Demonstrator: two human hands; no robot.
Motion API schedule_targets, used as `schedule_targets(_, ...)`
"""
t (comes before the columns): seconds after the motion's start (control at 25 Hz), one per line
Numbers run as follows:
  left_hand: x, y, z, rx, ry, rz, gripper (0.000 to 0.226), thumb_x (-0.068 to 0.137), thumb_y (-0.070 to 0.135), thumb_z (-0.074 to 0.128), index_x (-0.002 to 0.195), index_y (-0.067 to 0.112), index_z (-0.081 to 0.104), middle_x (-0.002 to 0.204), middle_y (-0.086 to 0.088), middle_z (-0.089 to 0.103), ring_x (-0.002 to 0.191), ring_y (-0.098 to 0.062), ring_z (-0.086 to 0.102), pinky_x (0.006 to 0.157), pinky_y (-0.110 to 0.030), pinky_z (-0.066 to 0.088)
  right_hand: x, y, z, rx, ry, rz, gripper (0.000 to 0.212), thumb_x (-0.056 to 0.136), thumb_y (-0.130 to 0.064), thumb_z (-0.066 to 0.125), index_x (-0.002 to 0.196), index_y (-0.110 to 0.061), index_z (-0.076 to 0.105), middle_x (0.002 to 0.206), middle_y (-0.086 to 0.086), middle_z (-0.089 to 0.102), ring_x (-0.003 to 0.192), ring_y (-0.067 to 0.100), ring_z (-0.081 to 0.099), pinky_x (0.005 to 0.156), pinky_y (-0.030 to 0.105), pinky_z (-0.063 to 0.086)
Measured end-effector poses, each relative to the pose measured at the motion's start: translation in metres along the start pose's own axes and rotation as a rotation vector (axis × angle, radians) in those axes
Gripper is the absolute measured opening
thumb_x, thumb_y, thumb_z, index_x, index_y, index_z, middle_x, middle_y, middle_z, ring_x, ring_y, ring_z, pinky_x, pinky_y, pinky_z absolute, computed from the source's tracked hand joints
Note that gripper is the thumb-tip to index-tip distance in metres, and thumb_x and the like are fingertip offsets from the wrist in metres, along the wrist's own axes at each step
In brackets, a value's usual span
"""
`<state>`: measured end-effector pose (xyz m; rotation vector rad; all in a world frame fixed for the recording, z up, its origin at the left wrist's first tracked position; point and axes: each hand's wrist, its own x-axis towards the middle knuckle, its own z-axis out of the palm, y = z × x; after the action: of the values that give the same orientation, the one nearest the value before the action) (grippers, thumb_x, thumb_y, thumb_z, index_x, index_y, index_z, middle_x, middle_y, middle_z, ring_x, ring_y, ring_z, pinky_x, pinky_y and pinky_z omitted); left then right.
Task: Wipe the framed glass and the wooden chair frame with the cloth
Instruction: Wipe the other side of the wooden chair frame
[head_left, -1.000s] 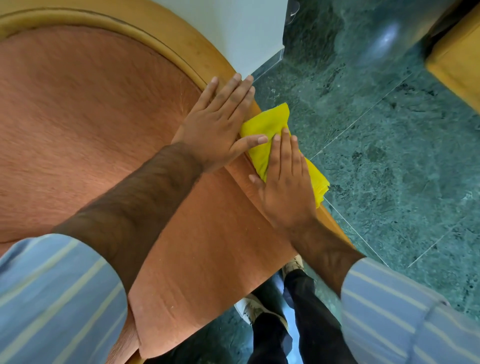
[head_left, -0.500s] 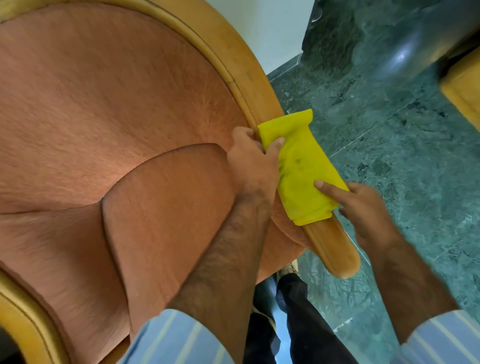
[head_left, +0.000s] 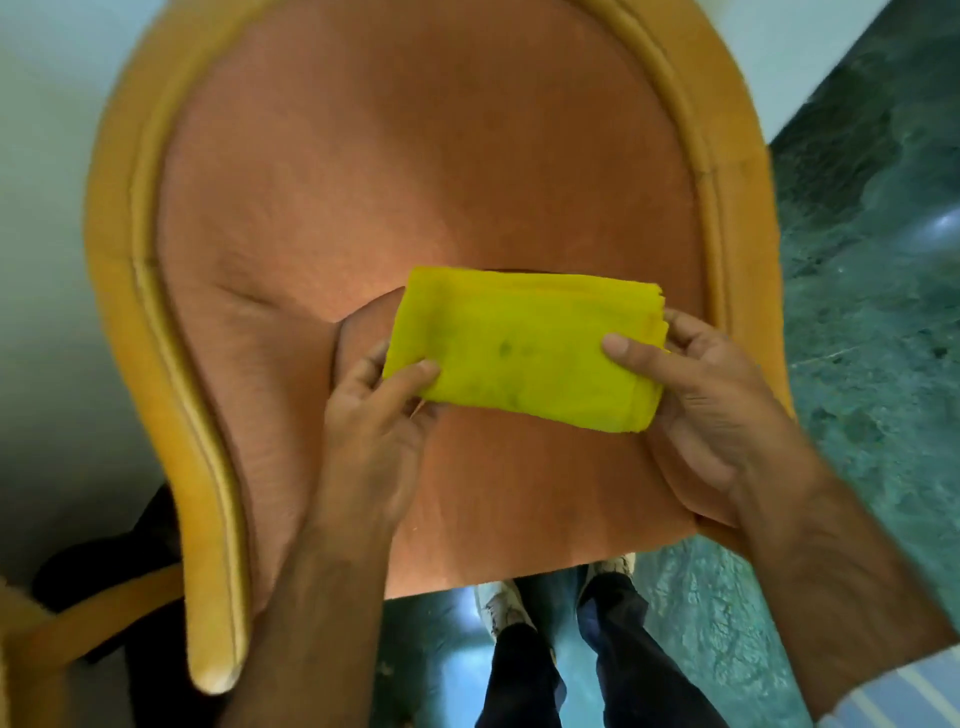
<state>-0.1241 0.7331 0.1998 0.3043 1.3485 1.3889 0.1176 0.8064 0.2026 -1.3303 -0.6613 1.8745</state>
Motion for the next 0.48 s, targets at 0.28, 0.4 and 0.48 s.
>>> schedule_targets(0.28, -0.096, 0.028, -0.163, -0.086, 0.371, 0.086, 0.026, 0.085, 0.003, 0.070, 0.093, 0.025, 0.082, 0.102, 0.000, 0.082, 0.095, -0.016, 0.080, 0.075, -0.028, 0.064, -0.012, 0.054, 0.159, -0.277, -0.348, 0.130, 0.056, 0.068, -0.013, 0.083, 0.120, -0.002, 0.069, 0.113, 0.013, 0.081, 0.106, 0.029, 0.078, 0.088, 0.043, 0.065)
schedule_targets(0.4, -0.143, 0.022, -0.209, -0.110, 0.537, 0.145, 0.016, 0.081, 0.016, 0.074, 0.093, 0.023, 0.082, 0.101, 0.000, 0.083, 0.094, -0.016, 0.080, 0.076, -0.029, 0.066, -0.027, 0.086, 0.210, -0.390, -0.437, 0.147, 0.034, 0.074, -0.013, 0.084, 0.107, -0.011, 0.077, 0.106, 0.010, 0.083, 0.103, 0.028, 0.079, 0.086, 0.043, 0.064)
schedule_targets(0.48, -0.180, 0.009, -0.240, -0.101, 0.661, 0.183, 0.020, 0.081, 0.020, 0.074, 0.100, 0.020, 0.079, 0.104, 0.001, 0.082, 0.098, -0.017, 0.078, 0.083, -0.031, 0.066, -0.043, 0.116, 0.242, -0.453, -0.520, 0.170, 0.027, 0.082, -0.010, 0.080, 0.109, -0.010, 0.077, 0.108, 0.013, 0.082, 0.104, 0.030, 0.078, 0.088, 0.046, 0.063)
